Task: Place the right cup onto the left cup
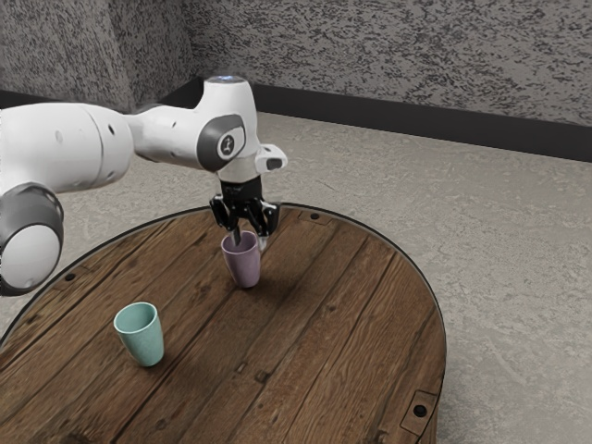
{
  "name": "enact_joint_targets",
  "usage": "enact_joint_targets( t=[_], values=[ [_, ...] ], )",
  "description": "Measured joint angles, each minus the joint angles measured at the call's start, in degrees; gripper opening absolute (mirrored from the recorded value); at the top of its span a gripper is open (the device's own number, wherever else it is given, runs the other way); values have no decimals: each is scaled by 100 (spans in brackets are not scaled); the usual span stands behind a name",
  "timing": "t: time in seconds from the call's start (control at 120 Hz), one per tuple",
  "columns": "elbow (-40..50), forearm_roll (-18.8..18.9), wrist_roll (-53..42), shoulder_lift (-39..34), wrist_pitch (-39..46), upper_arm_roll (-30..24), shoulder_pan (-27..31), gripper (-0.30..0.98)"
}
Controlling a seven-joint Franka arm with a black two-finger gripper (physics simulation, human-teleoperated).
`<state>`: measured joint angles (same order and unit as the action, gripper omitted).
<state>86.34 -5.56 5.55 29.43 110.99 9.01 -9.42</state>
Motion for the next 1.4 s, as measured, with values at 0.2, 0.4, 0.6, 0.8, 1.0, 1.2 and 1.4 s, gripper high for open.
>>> enact_joint_targets(
  t=[0.2, 0.4, 0.6, 0.8, 1.0, 1.2, 1.4],
  values=[
    [-352, -31, -151, 388, 199, -94, 170, 32],
    [-564, -38, -277, 736, 298, -236, 357, 29],
    [-572, -84, -367, 822, 368, -290, 437, 15],
    [-572, -97, -432, 825, 399, -295, 440, -2],
    [-530, -111, -473, 728, 442, -274, 387, -7],
    [775, -108, -471, -407, 633, -208, 176, -9],
    [2146, 208, -279, -1913, 757, -138, -91, -9]
  ],
)
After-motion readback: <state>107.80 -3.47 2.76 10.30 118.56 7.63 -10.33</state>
